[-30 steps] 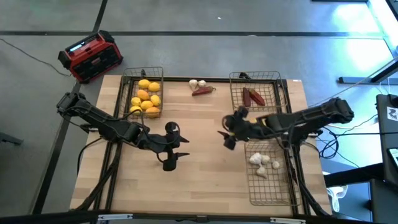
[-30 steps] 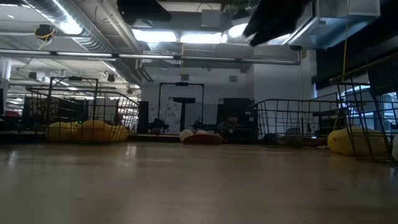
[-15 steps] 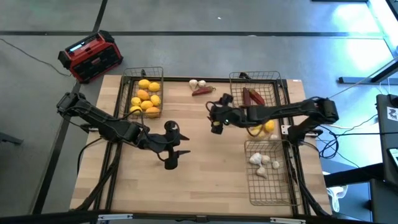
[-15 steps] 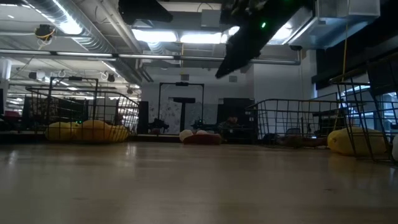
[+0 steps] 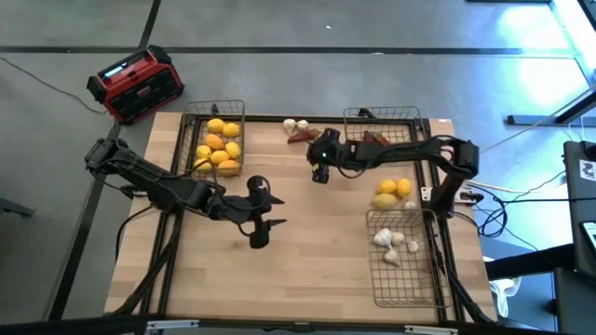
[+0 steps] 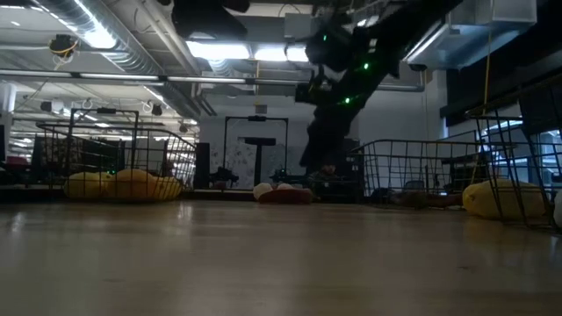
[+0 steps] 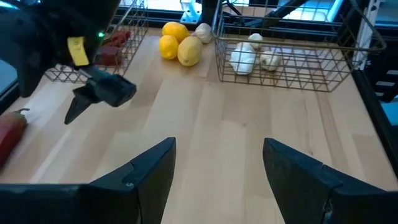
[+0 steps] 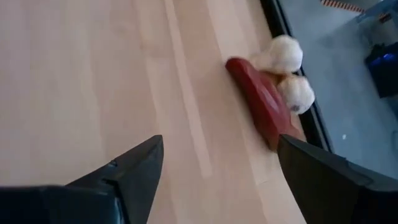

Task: Sort produce into baskets
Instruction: Put the red chili pepper into the top right wire basket

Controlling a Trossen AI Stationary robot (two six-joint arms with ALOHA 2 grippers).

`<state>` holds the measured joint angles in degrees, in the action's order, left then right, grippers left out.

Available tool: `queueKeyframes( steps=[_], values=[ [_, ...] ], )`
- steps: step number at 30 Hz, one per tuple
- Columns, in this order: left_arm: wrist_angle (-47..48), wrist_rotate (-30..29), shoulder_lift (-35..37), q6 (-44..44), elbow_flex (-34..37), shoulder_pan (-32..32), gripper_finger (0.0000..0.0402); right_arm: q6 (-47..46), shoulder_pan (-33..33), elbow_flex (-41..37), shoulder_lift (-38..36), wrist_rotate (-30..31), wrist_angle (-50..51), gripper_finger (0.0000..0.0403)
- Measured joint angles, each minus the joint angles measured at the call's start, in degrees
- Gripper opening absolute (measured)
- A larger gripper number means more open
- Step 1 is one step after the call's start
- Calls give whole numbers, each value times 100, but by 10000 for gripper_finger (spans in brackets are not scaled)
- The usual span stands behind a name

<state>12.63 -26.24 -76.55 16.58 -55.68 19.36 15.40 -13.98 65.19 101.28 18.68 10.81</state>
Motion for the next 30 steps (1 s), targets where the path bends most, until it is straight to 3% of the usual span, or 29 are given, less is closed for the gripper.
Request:
queueKeyframes(
  steps=[6,19,30],
  values=[
    [26,-2,0,-15,0,-100,237,4,-513,394,376,-458,249,295],
    [46,0,0,-61,0,-132,237,279,-1293,2378,1498,-1098,1702,284],
    [55,0,0,-87,0,-132,237,271,-1722,2529,1954,-1812,1890,284]
  ],
)
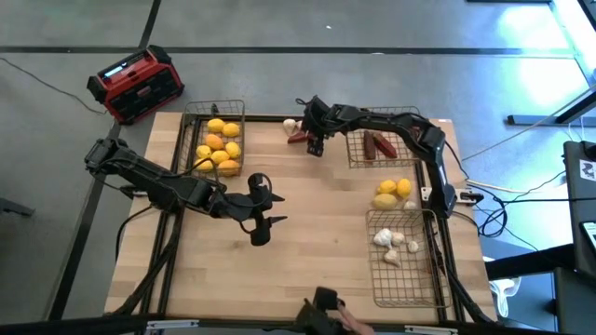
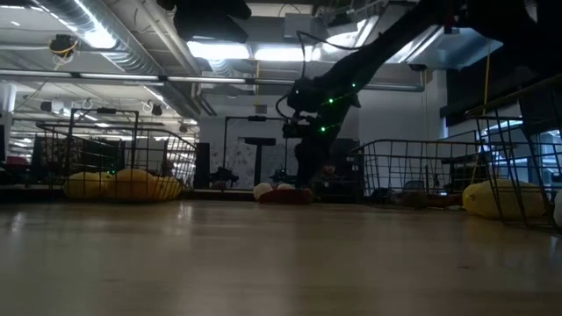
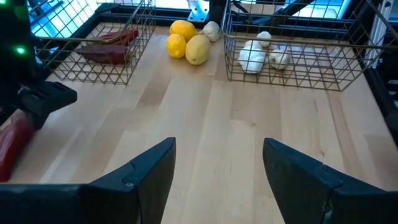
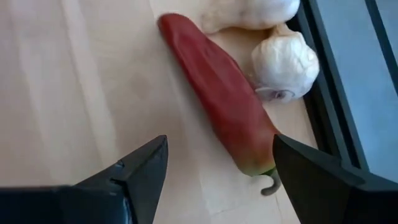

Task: Sort produce into baskets
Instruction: Put the red chili pepper into the top right wire basket

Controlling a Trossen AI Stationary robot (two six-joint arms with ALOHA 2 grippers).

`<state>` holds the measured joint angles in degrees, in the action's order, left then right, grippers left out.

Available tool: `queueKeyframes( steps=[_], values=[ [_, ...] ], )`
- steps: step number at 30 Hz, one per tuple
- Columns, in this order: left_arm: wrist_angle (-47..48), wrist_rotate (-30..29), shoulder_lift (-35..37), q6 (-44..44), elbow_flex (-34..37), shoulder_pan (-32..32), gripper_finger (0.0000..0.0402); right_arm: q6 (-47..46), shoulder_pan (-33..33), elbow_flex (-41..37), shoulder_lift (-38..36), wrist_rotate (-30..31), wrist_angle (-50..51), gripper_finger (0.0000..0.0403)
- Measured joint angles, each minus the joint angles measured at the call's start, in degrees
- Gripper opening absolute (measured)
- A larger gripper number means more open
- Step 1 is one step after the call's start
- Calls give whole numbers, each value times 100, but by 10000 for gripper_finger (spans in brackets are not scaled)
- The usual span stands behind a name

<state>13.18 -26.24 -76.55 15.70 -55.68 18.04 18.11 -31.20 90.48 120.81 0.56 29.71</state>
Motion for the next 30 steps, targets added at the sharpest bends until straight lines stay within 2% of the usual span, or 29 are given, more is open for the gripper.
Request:
queueKeyframes(
  steps=[10,22,25,30],
  values=[
    [127,1,0,26,0,1,237,336,-83,10,272,-22,-352,284],
    [124,2,0,70,0,-52,237,269,-146,0,376,-320,-225,282],
    [121,3,0,68,0,-52,237,273,-144,0,374,-320,-247,265],
    [119,2,0,68,0,-52,237,273,-144,0,374,-320,-247,202]
  ],
)
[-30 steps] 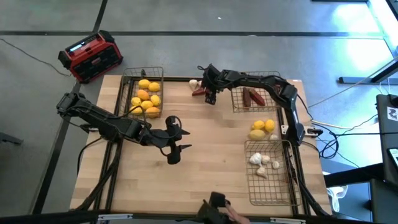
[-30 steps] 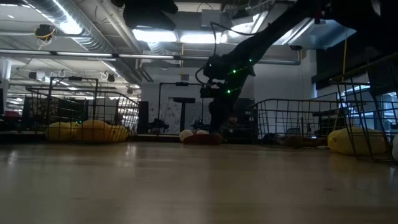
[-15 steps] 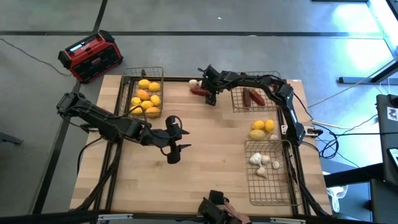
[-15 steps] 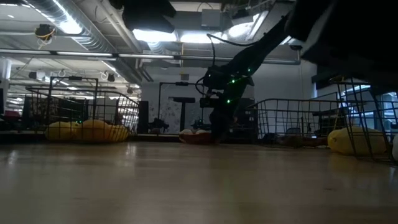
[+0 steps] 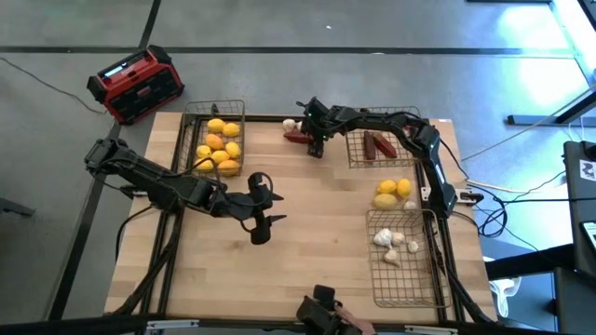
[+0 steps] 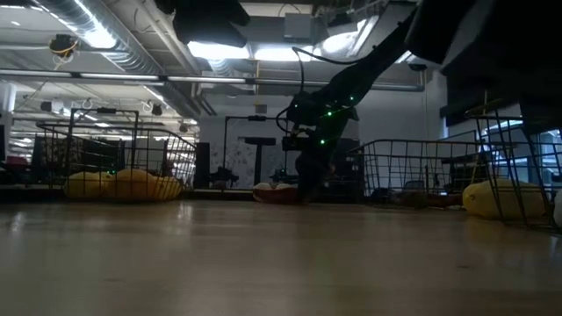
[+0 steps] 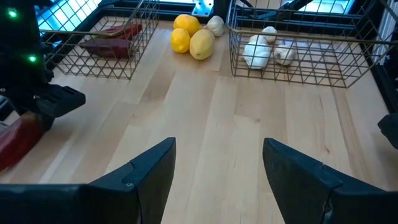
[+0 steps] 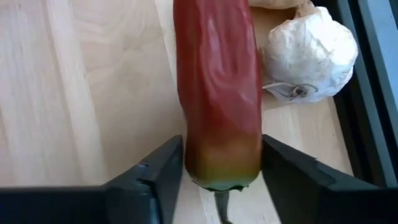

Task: Sort produce into baskets
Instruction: Put the red chili pepper into the top right wire basket

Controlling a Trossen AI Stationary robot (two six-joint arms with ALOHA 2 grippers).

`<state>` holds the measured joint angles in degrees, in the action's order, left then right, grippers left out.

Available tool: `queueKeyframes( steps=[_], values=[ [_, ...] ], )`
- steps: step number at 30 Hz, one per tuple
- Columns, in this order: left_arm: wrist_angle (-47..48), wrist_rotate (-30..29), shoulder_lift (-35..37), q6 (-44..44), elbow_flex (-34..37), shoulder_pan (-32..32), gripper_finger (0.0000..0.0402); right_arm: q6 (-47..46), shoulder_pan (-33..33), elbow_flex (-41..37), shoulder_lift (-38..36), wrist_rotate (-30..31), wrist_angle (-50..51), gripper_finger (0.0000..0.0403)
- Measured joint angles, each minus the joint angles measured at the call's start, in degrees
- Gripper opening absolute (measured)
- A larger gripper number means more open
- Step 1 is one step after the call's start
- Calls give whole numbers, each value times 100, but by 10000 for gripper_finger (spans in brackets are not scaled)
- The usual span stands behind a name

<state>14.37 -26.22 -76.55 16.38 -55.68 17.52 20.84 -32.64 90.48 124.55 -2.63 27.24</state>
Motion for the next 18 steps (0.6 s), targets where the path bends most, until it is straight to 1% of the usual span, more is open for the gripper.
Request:
queueKeyframes(
  steps=[4,7,10,14,18],
  values=[
    [0,0,0,6,0,0,237,-3,0,0,-4,0,-1,152],
    [0,0,0,9,0,0,237,-131,0,0,-9,1,-1,132],
    [0,0,0,22,0,0,237,-240,2,0,-11,0,25,130],
    [2,0,0,22,0,0,237,-413,48,0,-22,8,125,137],
    [0,0,0,29,0,0,237,-586,129,2,-54,179,330,138]
  ],
)
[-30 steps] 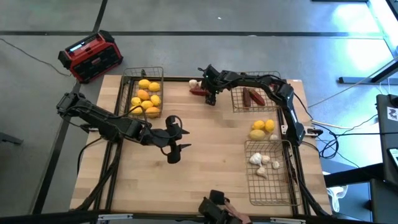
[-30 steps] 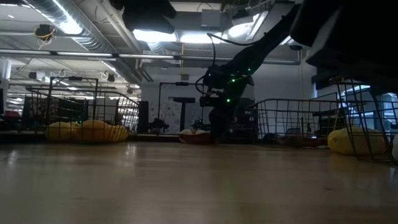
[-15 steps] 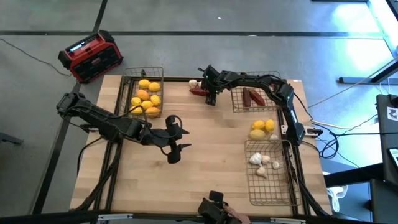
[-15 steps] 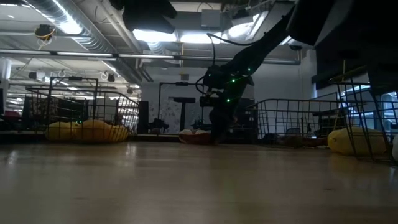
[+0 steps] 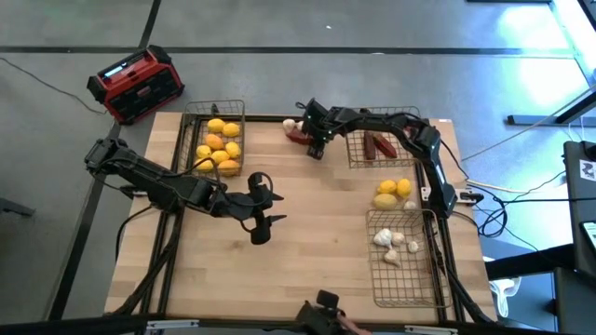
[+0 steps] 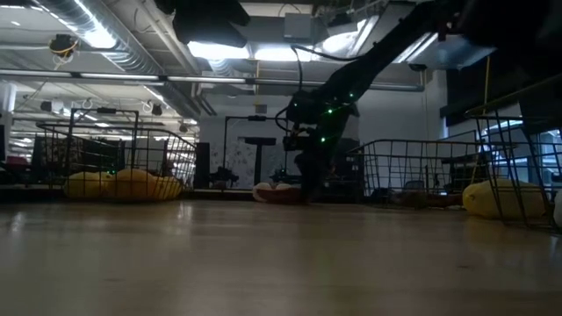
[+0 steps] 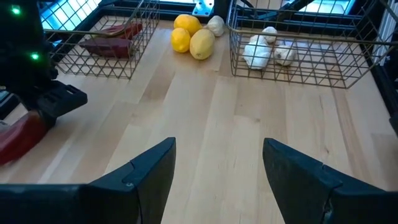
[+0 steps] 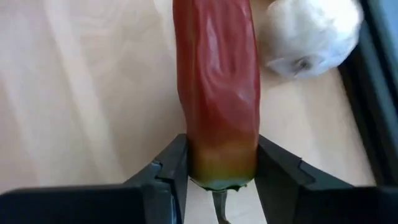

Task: Sort produce into baskets
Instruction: Put the red chili pepper into the top right wire basket

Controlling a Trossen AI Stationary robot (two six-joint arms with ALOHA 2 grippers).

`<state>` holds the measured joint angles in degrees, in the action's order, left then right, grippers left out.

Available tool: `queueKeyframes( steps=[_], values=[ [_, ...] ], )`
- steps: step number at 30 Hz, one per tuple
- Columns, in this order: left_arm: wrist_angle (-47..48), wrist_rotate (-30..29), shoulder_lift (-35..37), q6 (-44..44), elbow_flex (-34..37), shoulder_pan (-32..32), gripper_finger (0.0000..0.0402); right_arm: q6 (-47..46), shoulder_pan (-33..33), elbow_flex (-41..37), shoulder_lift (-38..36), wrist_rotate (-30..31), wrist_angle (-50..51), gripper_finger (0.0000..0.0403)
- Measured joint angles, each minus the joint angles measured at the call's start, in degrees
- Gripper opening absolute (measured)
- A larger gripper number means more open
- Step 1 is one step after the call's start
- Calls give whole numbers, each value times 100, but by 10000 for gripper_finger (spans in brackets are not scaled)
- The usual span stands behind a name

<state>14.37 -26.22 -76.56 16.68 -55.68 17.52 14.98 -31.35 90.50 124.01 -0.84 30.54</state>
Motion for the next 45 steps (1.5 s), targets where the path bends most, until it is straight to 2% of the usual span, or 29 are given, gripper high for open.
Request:
queueKeyframes(
  steps=[8,18,31,38,45],
  values=[
    [0,0,0,55,0,0,237,-360,246,-9,-564,81,523,139],
    [2,0,0,95,0,0,237,-471,321,-7,-1903,598,1203,140],
    [0,0,0,95,0,0,237,-469,317,-4,-3505,1440,2738,140],
    [-1,0,-2,95,0,0,237,-711,30,-53,-3897,1540,3342,140],
    [0,0,-1,95,0,0,237,-1044,-449,-770,-4092,1541,3371,140]
  ],
)
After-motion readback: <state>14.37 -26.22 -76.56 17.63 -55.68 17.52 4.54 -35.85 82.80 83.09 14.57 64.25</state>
